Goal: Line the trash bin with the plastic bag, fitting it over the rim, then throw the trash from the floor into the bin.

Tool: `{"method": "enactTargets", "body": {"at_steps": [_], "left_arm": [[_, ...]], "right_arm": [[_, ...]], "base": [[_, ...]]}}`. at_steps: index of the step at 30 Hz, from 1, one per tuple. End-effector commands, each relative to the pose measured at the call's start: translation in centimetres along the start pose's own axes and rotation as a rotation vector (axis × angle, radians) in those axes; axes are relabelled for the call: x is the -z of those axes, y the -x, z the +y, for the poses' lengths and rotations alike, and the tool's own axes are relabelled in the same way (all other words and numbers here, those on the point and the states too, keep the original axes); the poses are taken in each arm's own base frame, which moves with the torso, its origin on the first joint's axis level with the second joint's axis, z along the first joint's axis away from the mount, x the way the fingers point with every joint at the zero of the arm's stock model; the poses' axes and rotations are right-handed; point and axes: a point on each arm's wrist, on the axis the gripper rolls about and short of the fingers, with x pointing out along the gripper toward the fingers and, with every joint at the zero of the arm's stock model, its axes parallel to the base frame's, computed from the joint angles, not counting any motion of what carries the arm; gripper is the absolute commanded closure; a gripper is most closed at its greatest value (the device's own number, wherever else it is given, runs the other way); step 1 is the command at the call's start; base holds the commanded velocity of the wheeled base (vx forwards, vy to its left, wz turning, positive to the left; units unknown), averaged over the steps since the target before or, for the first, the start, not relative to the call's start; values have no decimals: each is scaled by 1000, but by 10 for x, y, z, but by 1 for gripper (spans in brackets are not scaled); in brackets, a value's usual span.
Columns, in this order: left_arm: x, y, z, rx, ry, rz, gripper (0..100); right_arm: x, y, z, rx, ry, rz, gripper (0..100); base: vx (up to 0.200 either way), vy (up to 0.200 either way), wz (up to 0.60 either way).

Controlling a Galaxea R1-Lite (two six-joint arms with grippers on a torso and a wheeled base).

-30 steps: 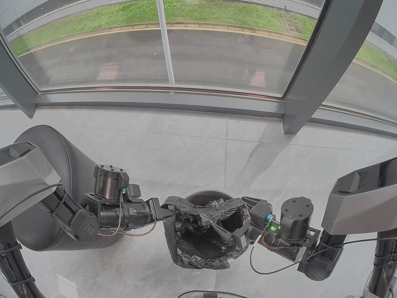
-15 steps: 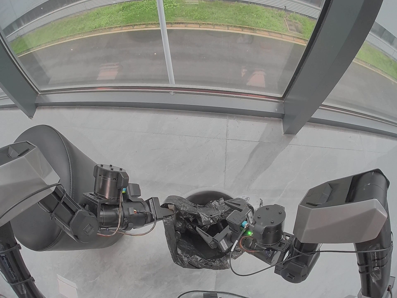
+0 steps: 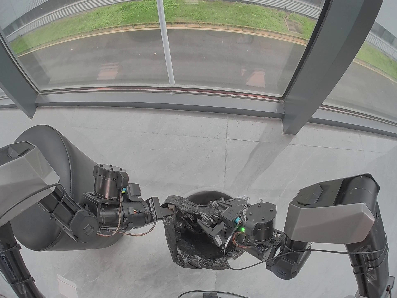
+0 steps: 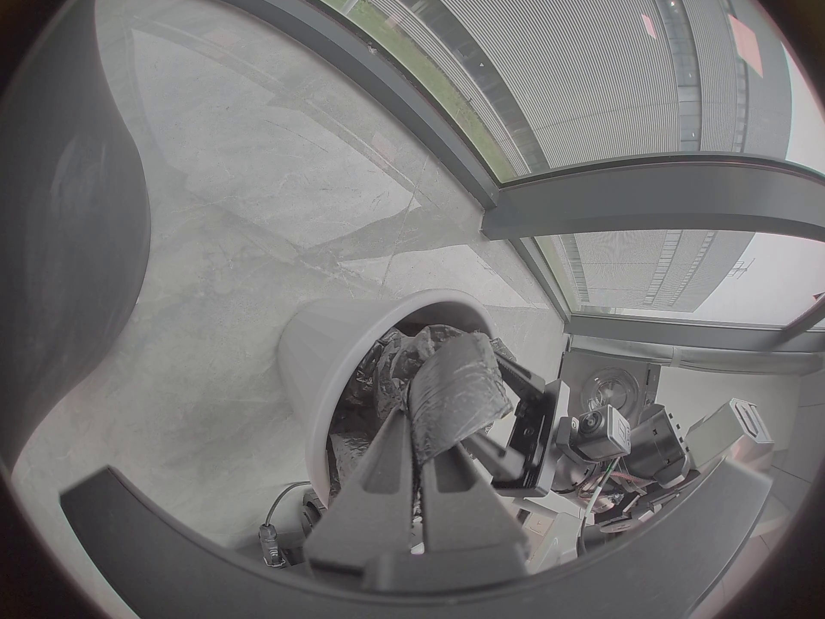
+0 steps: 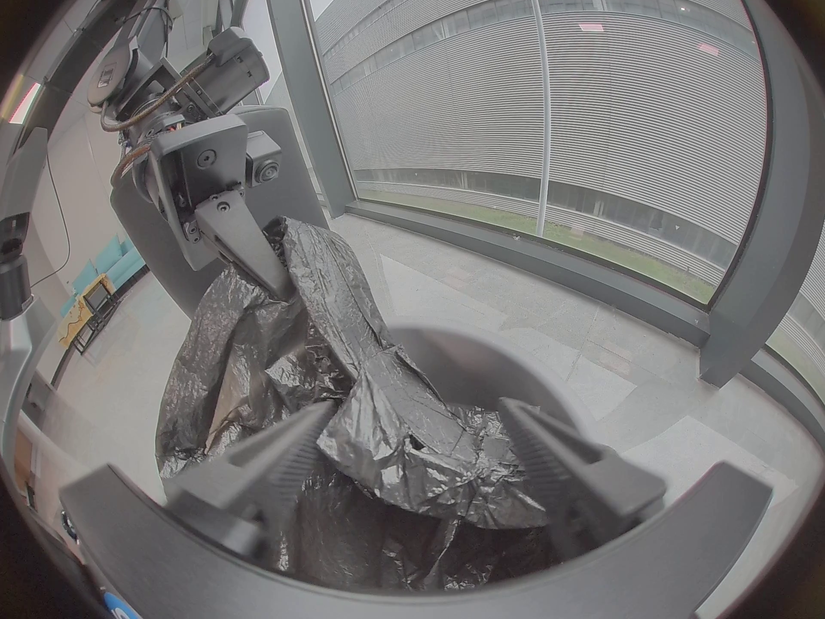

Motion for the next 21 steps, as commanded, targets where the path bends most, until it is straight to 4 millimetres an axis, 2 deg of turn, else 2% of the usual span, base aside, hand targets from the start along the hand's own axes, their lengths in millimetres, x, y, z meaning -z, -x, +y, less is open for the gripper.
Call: {"method": "enactTargets", "body": {"at_steps": [1,4,9,13,17,18,21], "left_arm": [[0,0,0,0,1,1,100],[0,0,0,0,1,1,100],[0,1,0,-2,2,-1,100],[2,1,1,-7,-2,1,100],[2,1,2,-9,-6,2,100],[2,0,1,-11,-39,-3,100],[0,0,1,-15,-42,-12,100]], "right_arm": [[3,-1,-2,5,-1,5,100],[3,-1,-2,7,-1,7,100],[1,-2,-15,39,-10,-3,100],[-8,0,-27,72,-17,-26,100],[-11,1,-28,79,-18,-36,100],[-22,0,-37,107,-23,-72,100],[-25,-2,-41,119,-25,-85,100]], "base": [[0,0,0],[0,0,0],[0,0,0],[0,0,0],[0,0,0],[0,0,0],[0,0,0]]}}
